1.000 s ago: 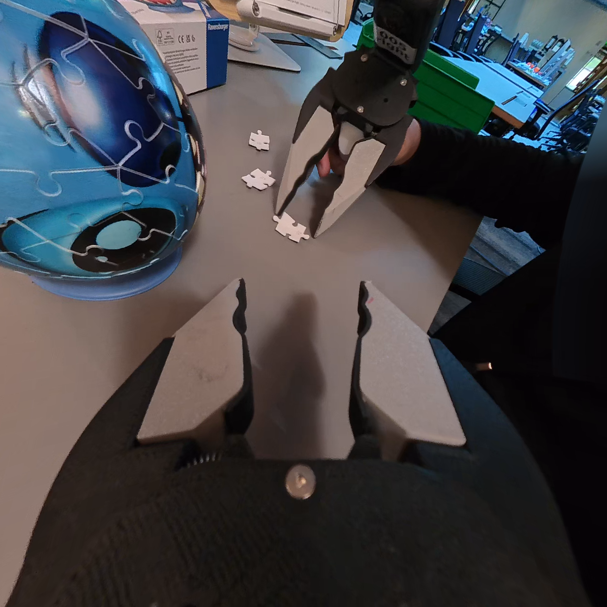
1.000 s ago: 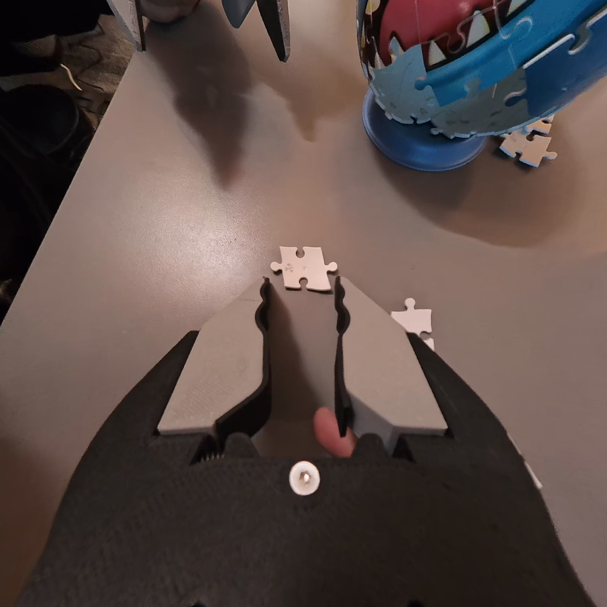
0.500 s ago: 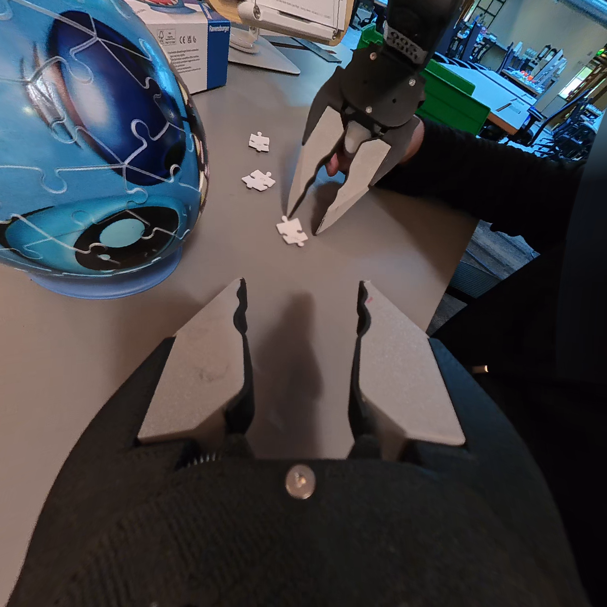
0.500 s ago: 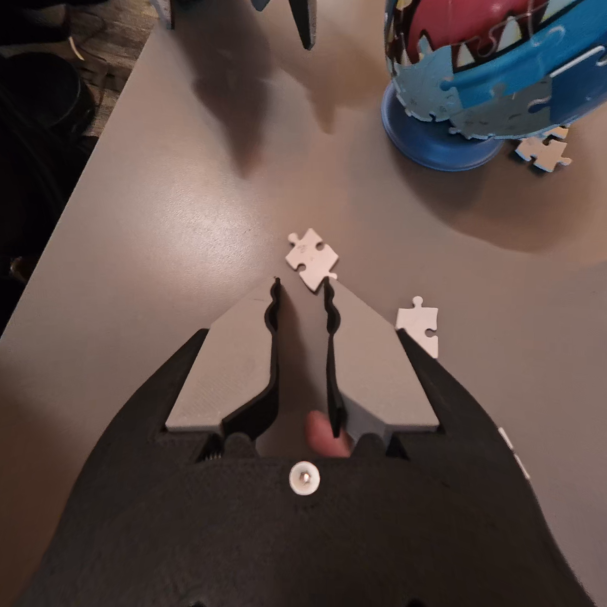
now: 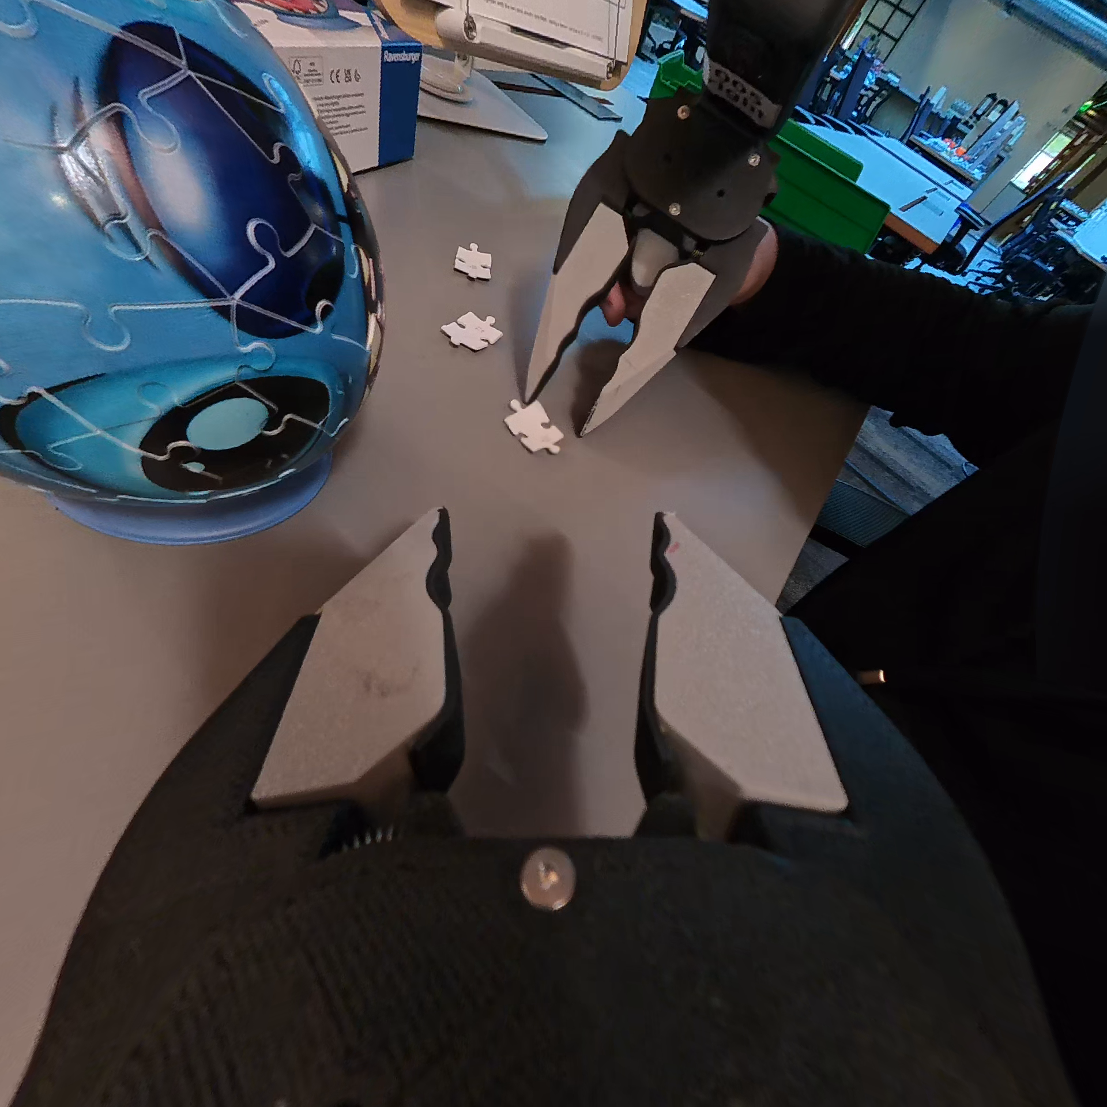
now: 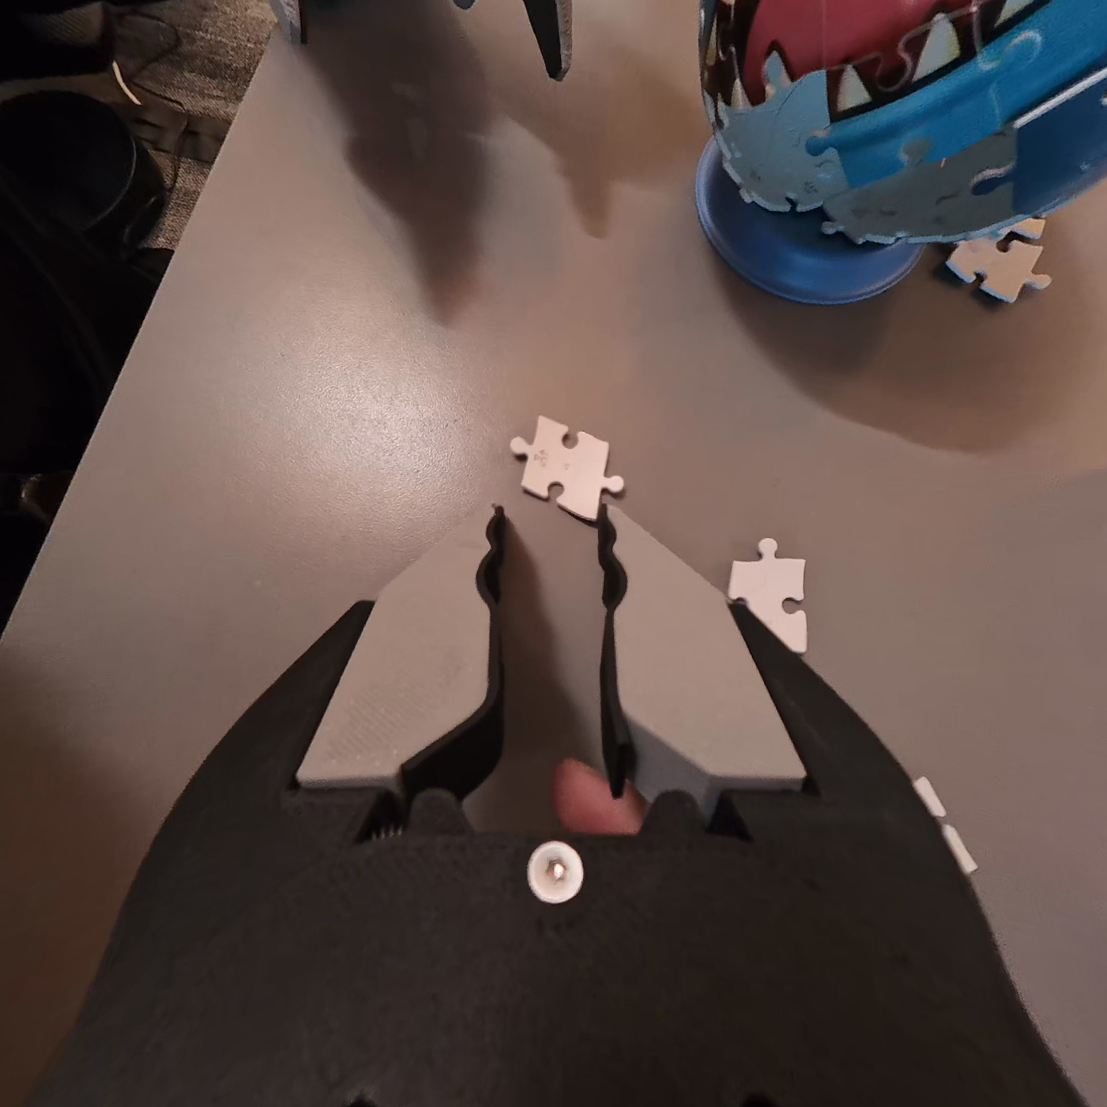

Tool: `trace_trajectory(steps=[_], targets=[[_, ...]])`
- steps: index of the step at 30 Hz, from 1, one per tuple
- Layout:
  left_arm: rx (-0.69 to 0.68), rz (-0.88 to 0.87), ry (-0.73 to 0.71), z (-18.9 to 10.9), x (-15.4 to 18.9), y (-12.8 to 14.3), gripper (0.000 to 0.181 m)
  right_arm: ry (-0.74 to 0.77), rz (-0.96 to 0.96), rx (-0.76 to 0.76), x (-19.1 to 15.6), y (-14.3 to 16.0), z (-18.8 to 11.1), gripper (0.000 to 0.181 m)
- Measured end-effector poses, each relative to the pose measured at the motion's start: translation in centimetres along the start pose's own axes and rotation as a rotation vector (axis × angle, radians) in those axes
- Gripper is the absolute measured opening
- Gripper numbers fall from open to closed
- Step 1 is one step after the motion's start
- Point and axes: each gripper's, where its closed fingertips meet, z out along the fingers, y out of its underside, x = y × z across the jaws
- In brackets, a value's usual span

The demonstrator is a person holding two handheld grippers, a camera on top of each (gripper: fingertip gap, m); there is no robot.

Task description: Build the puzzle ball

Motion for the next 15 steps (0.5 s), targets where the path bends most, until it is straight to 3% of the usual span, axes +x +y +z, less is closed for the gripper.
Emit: trace_trajectory(steps=[10,12,15], targets=[[-0.01,-0.013,0.007,0.1,0.0,0.1,0.065,0.079,-0.008,0.007,2.1,-1.0,0.3,0.023],[-0.008,-0.01,0.005,0.1,0.0,0.1,0.065,0.099,-0.01,0.008,2.5,-1.2,-0.3,0.016],[-0.006,-0.005,-0.001,0.1,-0.1,0.0,0.065,0.08,-0.016,0.023,2.1,-1.1,-1.1,0.018]])
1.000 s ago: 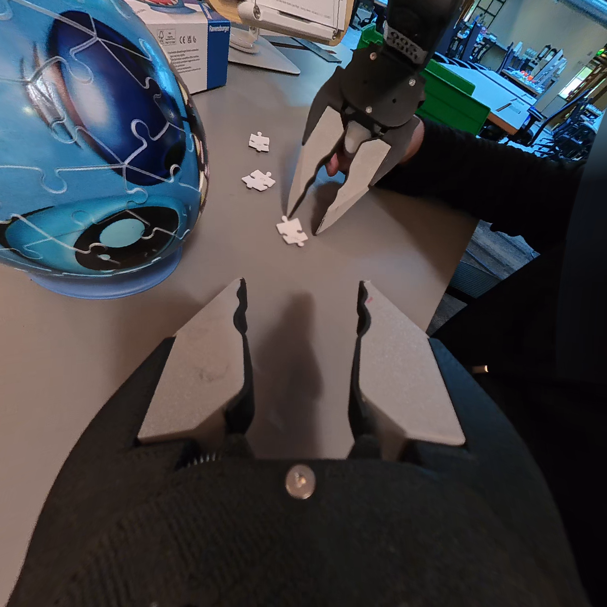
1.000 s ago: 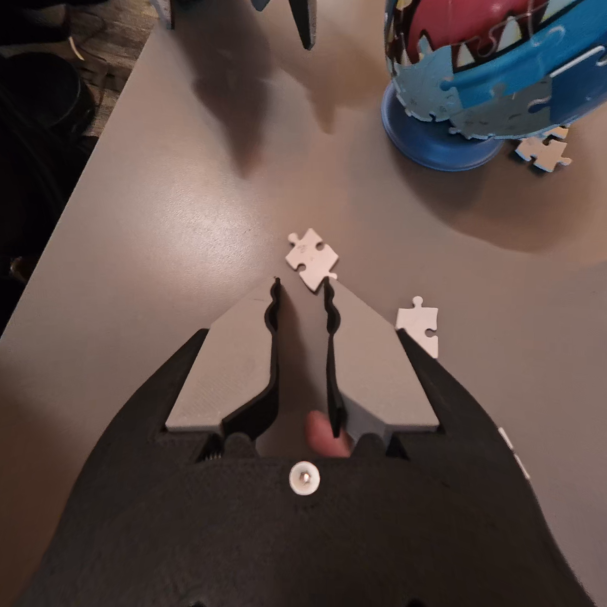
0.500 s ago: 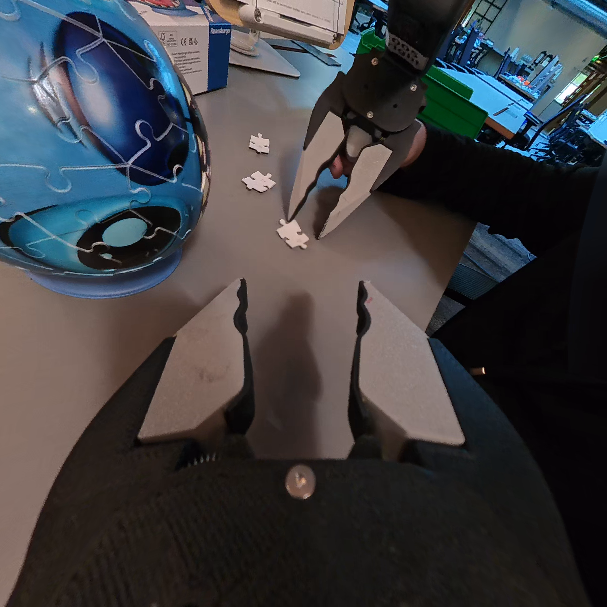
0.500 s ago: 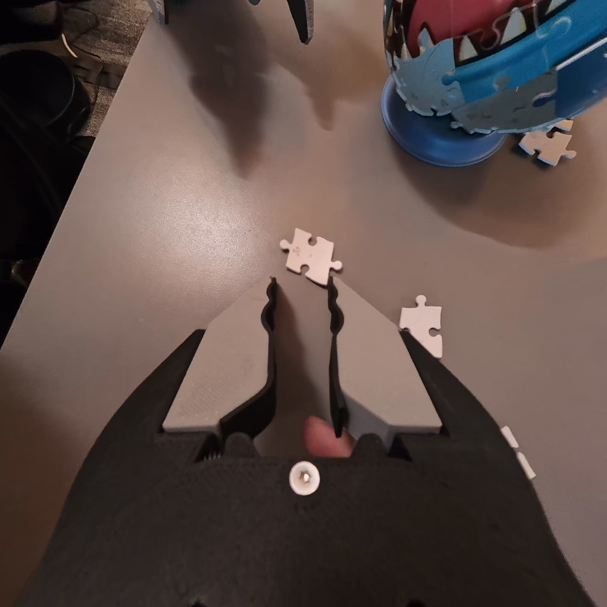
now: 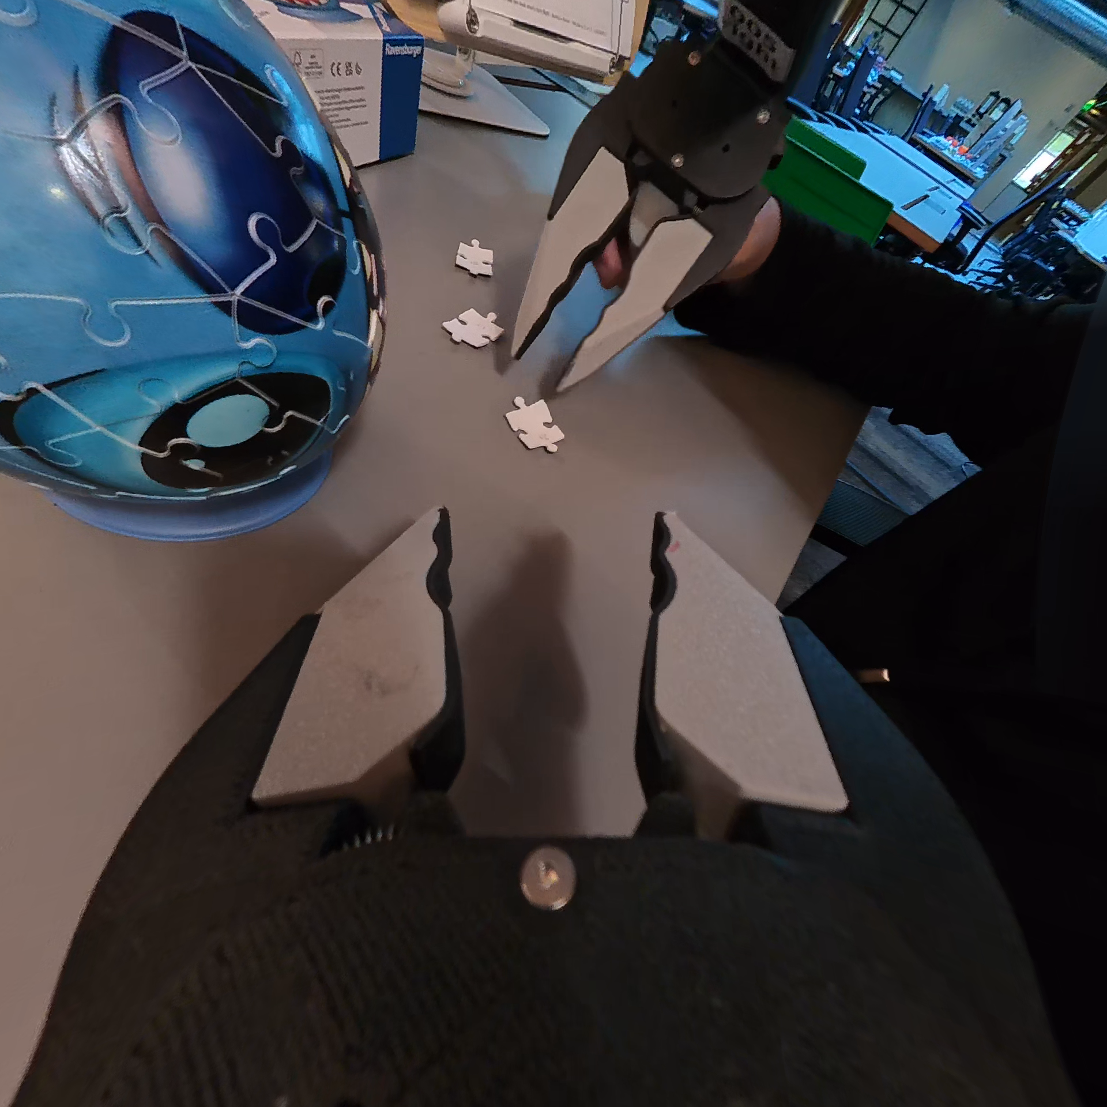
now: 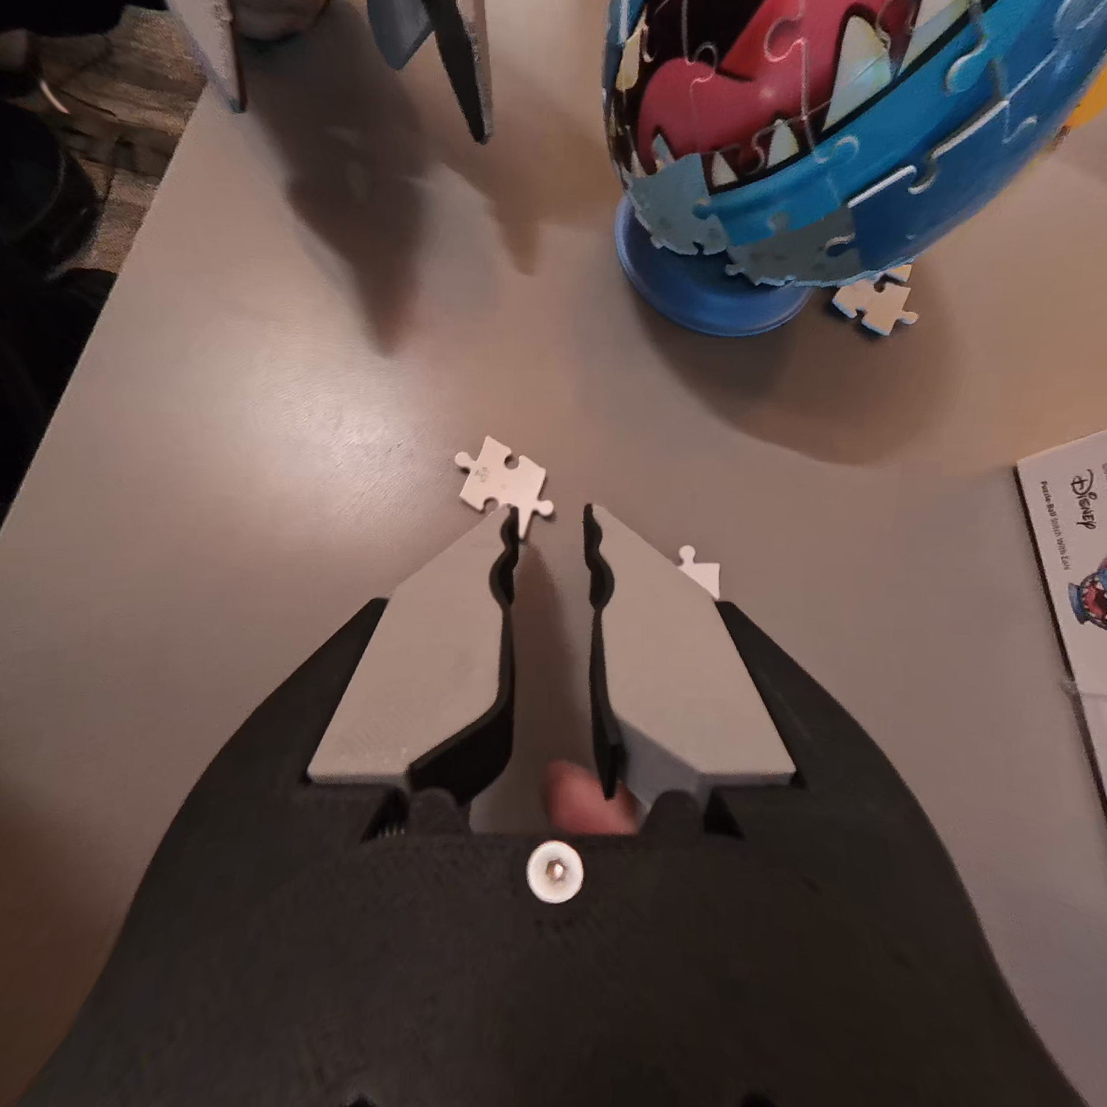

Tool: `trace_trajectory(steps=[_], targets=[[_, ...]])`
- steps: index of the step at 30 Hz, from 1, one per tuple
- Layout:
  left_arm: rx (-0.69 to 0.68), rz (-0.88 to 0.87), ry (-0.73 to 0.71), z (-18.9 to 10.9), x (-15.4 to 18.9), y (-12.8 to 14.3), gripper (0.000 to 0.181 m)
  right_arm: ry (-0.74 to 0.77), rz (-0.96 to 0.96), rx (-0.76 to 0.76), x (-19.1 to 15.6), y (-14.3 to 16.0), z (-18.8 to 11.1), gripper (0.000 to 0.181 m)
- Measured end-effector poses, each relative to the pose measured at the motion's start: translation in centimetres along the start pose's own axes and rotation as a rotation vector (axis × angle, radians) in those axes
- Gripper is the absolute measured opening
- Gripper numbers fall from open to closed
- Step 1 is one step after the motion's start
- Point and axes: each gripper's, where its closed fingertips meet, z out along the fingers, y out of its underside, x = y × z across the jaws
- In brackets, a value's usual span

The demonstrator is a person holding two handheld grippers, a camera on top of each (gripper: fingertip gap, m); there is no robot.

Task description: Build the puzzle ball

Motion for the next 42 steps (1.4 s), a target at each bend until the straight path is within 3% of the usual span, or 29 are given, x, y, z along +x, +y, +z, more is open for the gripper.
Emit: trace_trajectory(steps=[6,10,19,23,32,35,40,42], targets=[[0.0,-0.007,0.004,0.0,0.0,0.0,0.065,-0.088,-0.02,-0.058,-1.6,1.4,0.1,0.015],[0.004,-0.008,0.006,0.0,0.0,-0.1,0.065,-0.037,-0.035,-0.064,-1.0,1.2,1.1,0.005],[-0.009,-0.014,0.006,0.1,-0.1,0.1,0.065,-0.025,0.001,-0.038,-0.4,0.9,1.4,0.008],[-0.001,-0.011,0.005,0.0,-0.1,0.0,0.065,-0.037,0.04,-0.025,-0.9,1.1,1.0,0.018],[0.019,-0.037,0.03,-0.2,0.0,-0.2,0.064,-0.071,0.013,-0.045,-2.6,0.6,1.4,0.006],[0.019,-0.039,0.032,-0.2,0.0,-0.2,0.064,-0.035,0.035,-0.042,-1.6,0.4,1.7,0.002],[0.011,-0.035,0.027,-0.1,-0.1,-0.1,0.064,0.099,0.037,-0.066,0.9,0.6,1.7,0.01],[0.012,-0.037,0.025,-0.1,-0.1,-0.2,0.064,0.044,0.032,-0.045,0.0,0.3,1.4,0.011]])
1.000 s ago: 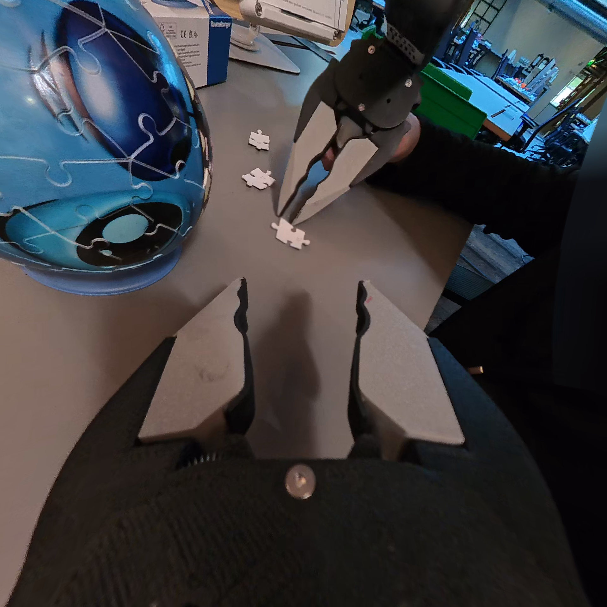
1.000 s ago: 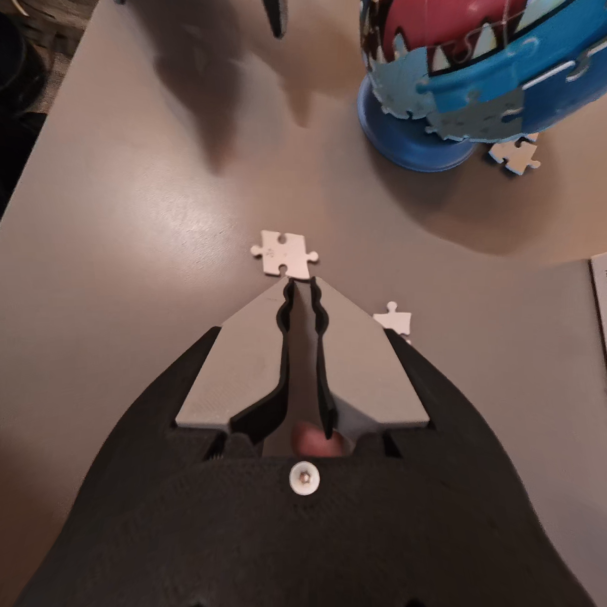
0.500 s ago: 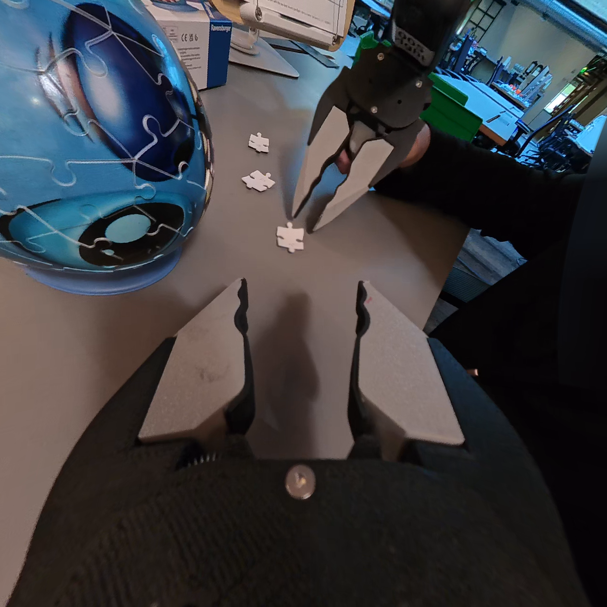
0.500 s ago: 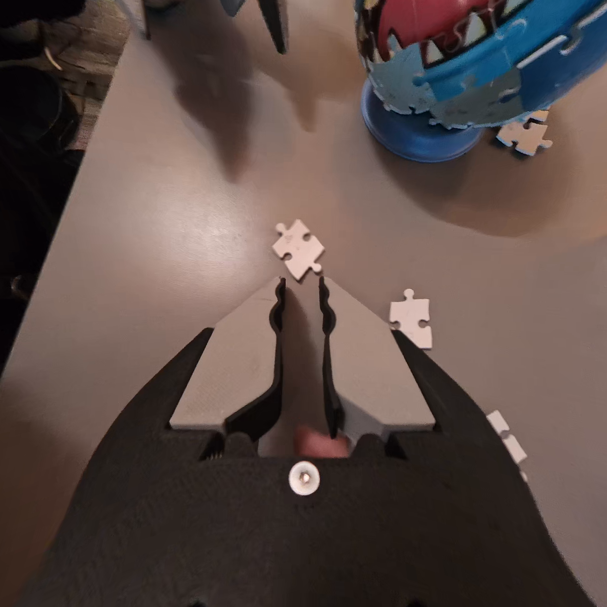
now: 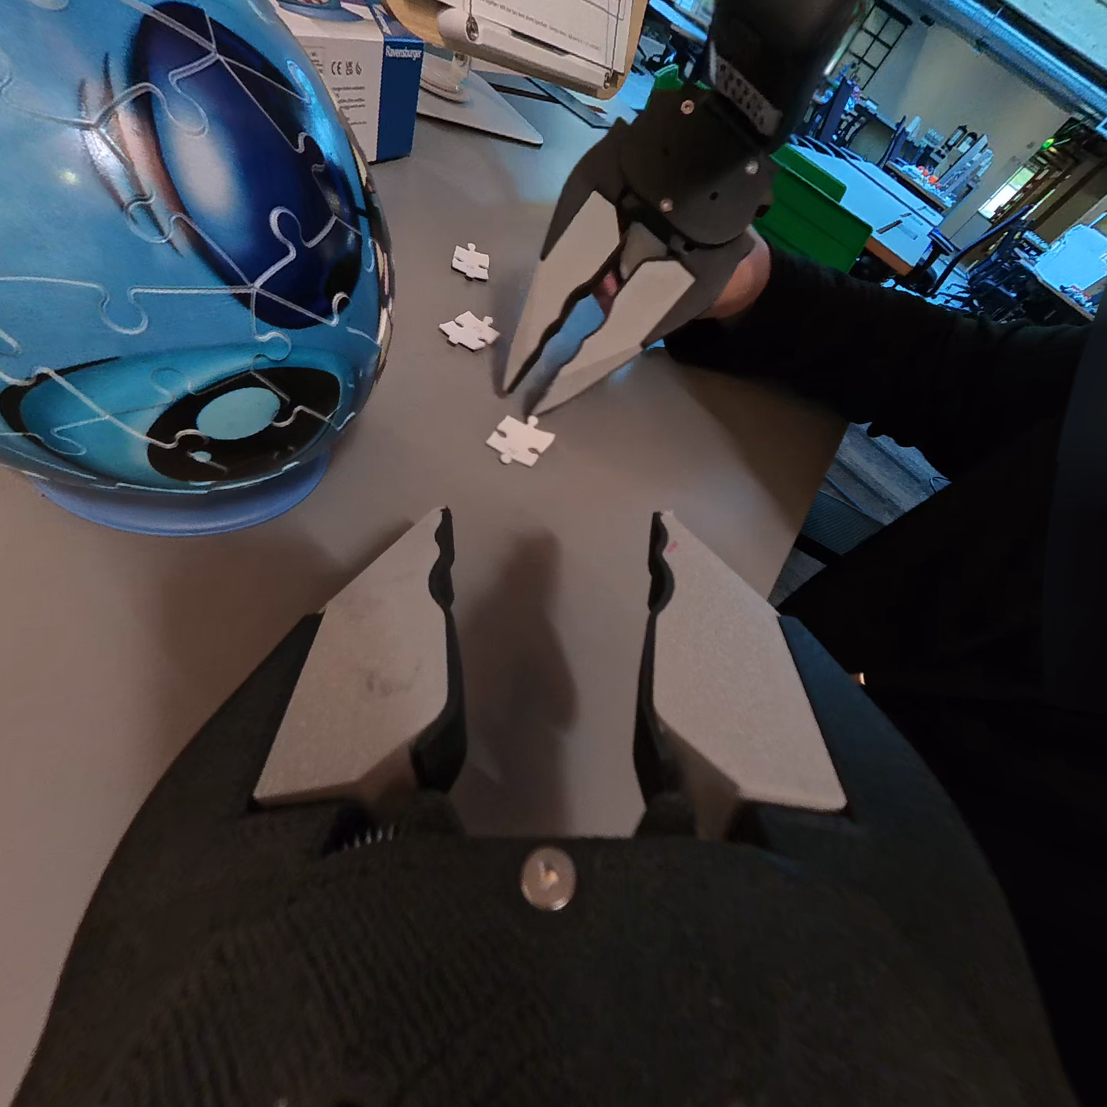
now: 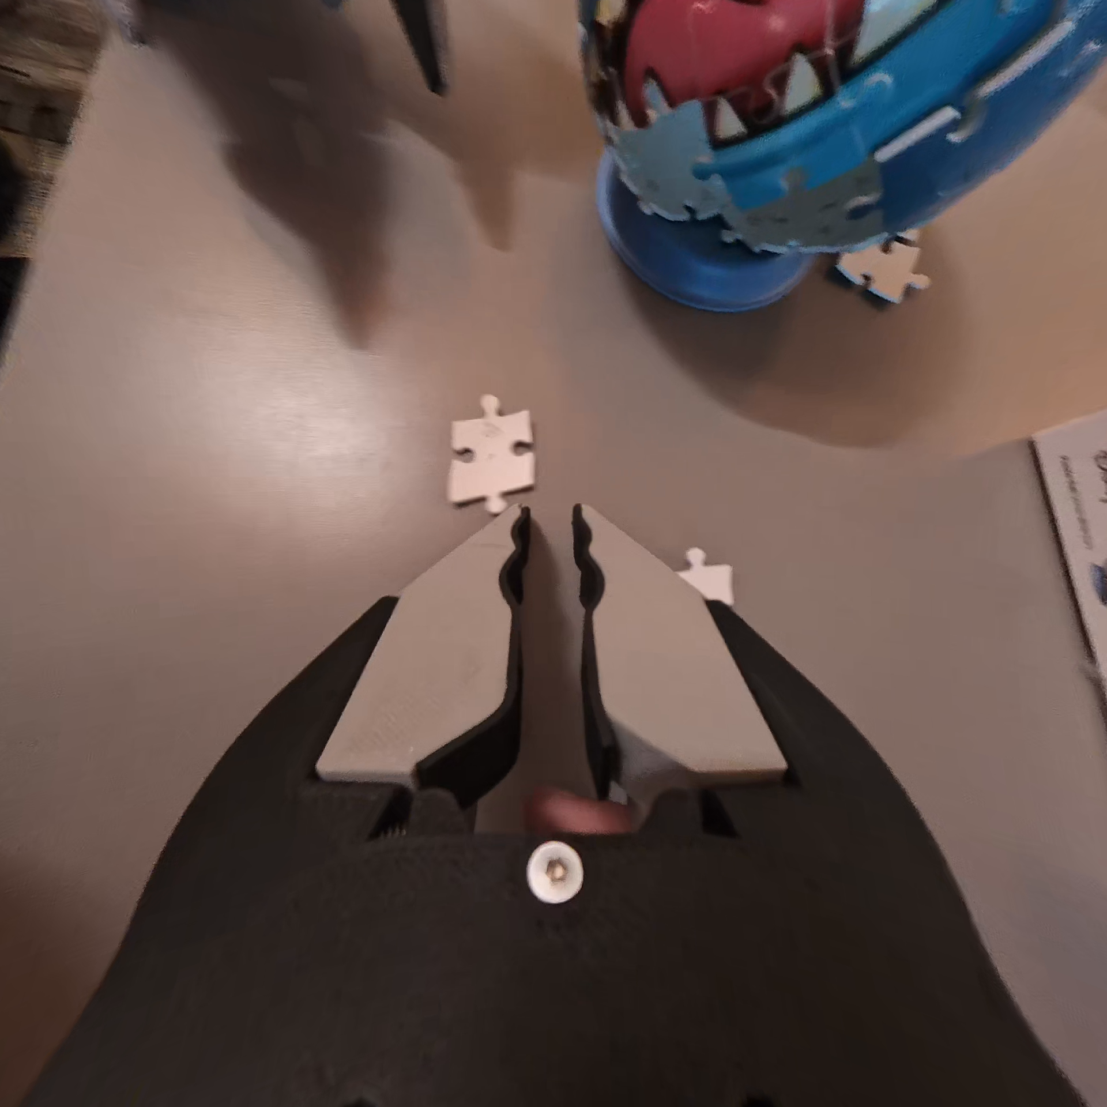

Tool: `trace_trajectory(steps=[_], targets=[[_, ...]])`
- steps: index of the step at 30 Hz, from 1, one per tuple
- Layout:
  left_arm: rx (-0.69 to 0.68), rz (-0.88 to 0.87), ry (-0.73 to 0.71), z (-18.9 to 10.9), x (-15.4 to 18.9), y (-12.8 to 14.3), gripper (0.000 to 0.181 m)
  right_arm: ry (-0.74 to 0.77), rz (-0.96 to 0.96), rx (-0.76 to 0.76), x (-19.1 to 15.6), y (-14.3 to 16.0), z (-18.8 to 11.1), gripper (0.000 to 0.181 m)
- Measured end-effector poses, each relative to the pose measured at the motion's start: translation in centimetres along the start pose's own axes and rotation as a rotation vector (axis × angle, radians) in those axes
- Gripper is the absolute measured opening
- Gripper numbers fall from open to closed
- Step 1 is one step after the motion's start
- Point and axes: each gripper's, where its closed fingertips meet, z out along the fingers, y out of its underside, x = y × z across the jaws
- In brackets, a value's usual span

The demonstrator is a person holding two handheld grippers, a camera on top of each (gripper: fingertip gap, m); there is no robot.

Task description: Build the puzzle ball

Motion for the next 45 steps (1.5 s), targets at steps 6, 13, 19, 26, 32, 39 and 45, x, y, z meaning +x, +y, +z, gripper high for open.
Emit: trace_trajectory(steps=[6,13,19,26,32,39,45], targets=[[-0.005,0.003,-0.005,0.1,0.0,0.1,0.064,-0.003,-0.066,0.005,-1.0,-0.5,-0.3,0.012],[0.002,-0.003,-0.001,0.0,0.0,0.0,0.063,-0.054,-0.064,-0.008,-2.4,-0.5,0.2,0.013],[0.006,-0.006,0.001,-0.1,-0.1,-0.1,0.063,-0.042,-0.039,-0.003,-2.1,-0.6,0.1,0.012],[0.009,-0.011,0.004,-0.1,-0.1,-0.1,0.062,-0.02,-0.002,-0.003,-1.9,-0.6,0.2,0.014],[0.012,-0.017,0.008,-0.2,-0.1,-0.1,0.062,-0.022,0.076,0.02,-1.7,-0.8,0.0,0.023],[0.009,-0.021,0.008,-0.1,-0.1,-0.1,0.062,0.008,0.177,0.024,-2.2,-1.4,0.9,0.037],[0.008,-0.02,0.008,-0.1,-0.1,-0.1,0.062,0.019,0.167,0.019,-1.8,-1.1,1.3,0.033]])
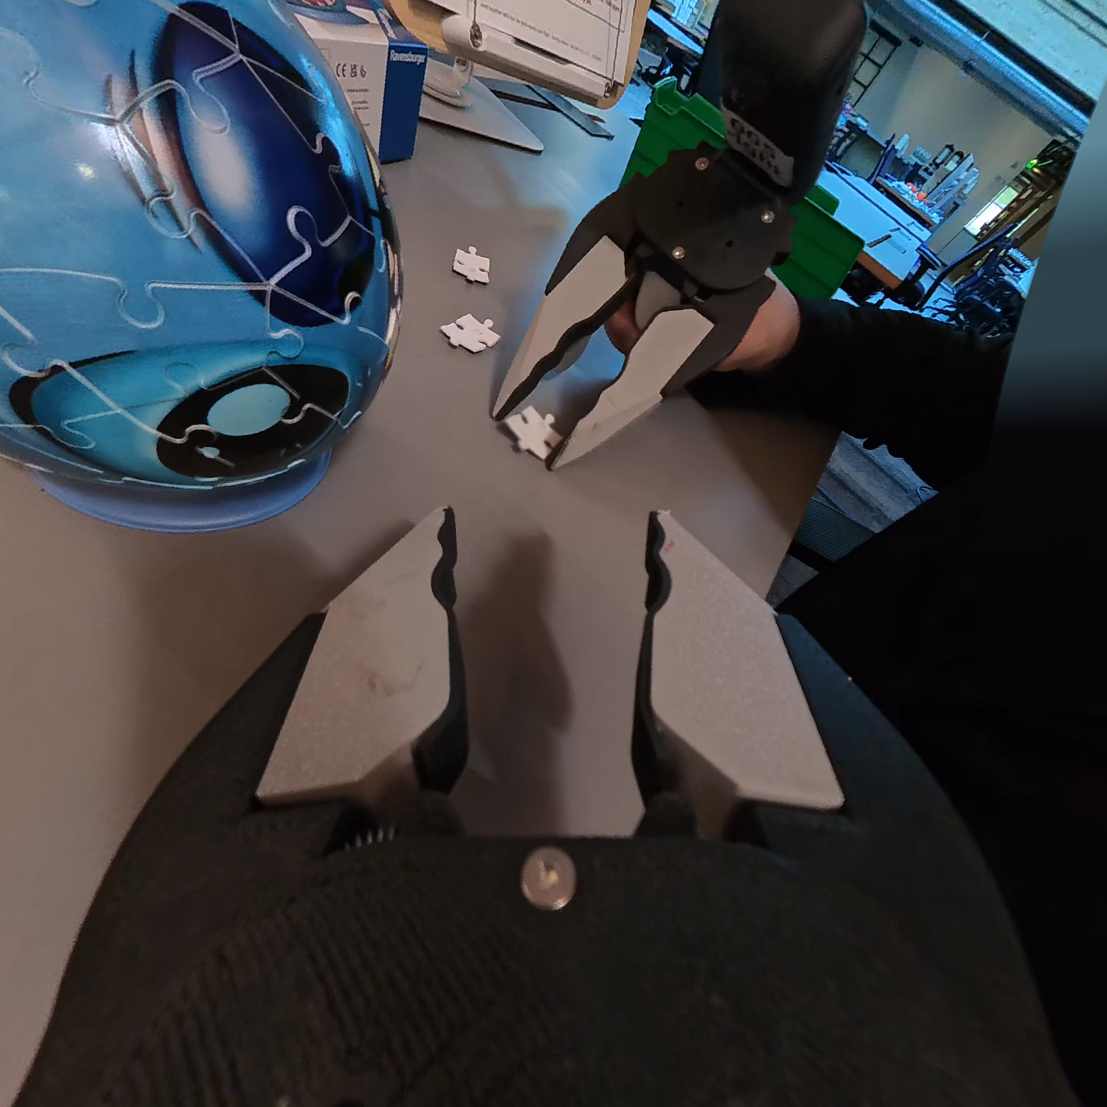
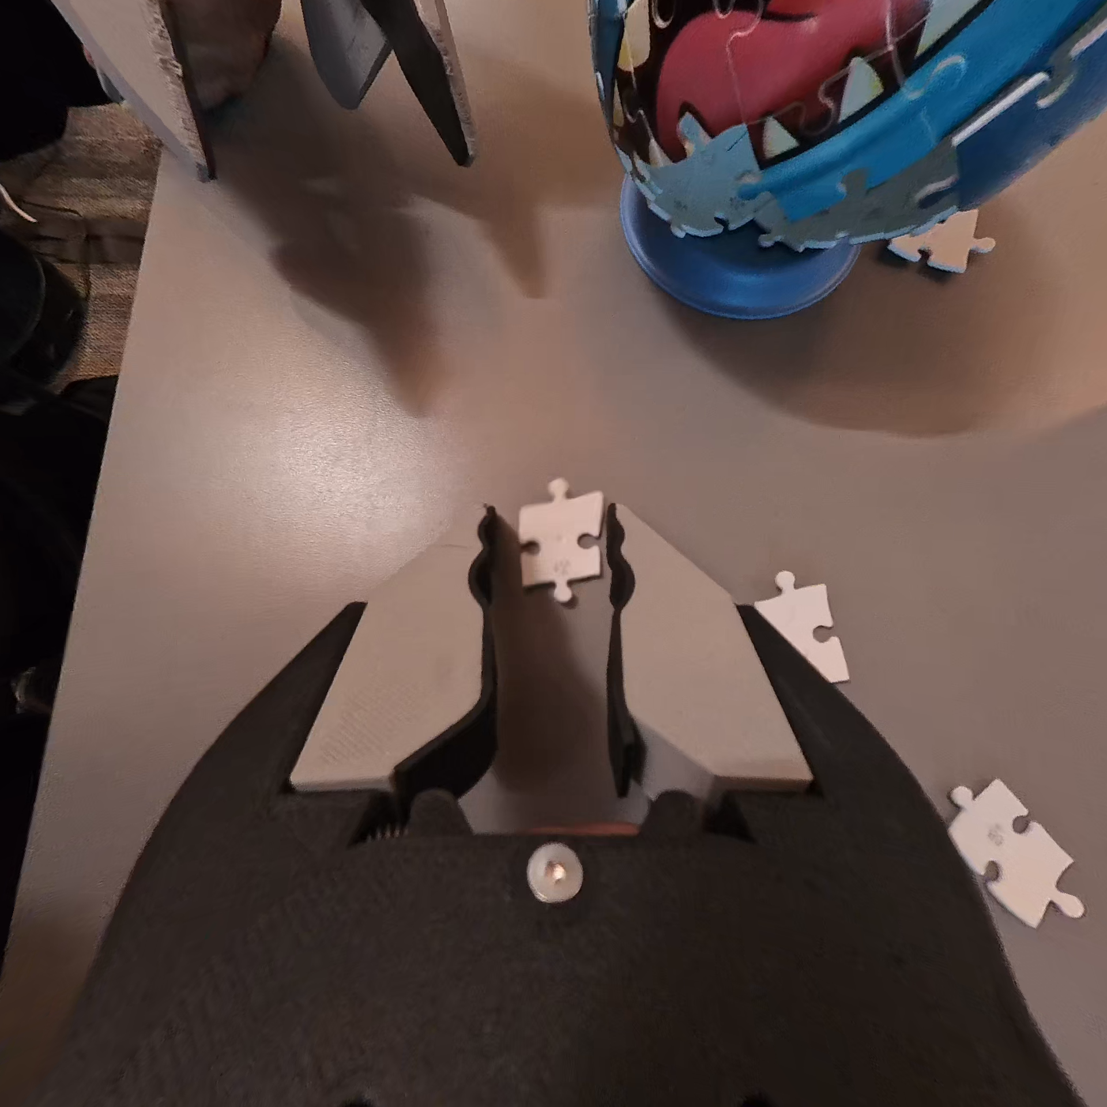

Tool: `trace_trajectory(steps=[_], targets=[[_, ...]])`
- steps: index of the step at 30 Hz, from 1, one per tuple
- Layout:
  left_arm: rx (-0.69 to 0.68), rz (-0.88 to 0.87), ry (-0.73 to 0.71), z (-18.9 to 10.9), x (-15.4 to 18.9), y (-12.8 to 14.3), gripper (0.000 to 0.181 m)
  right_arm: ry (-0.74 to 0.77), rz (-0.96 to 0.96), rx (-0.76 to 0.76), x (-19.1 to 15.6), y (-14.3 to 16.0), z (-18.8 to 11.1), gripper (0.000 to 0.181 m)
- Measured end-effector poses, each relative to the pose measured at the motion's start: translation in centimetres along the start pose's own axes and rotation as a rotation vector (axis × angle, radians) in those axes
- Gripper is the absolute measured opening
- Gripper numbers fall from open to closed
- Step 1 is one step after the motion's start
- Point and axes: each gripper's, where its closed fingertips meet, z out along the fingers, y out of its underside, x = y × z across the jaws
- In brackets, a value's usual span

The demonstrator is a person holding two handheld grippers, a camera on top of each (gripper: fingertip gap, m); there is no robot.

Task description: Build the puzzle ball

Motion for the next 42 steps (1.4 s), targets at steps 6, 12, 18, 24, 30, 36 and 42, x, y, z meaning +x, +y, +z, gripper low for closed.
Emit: trace_trajectory(steps=[6,12,18,24,30,36,42], targets=[[0.0,0.0,-0.001,0.0,0.0,0.0,0.062,-0.004,-0.04,0.003,0.1,0.2,-0.1,0.033],[0.001,0.001,-0.003,0.0,0.0,0.0,0.061,-0.029,-0.076,0.01,-0.2,0.3,-0.3,0.028],[0.003,0.0,0.0,0.0,0.0,0.0,0.061,-0.036,-0.076,0.014,0.2,0.5,-0.4,0.034],[0.004,-0.003,0.004,0.0,0.0,0.0,0.062,-0.012,-0.055,0.033,0.7,0.3,-0.3,0.023],[-0.003,0.0,-0.003,0.1,0.0,0.0,0.062,0.031,-0.123,0.051,1.2,-0.1,-0.2,0.022],[-0.014,-0.002,-0.011,0.3,-0.1,0.2,0.062,0.098,-0.205,0.137,3.1,-2.4,0.2,0.023],[0.022,0.008,-0.008,0.5,0.4,-0.3,0.061,0.084,-0.267,0.201,4.7,-4.4,1.4,0.023]])
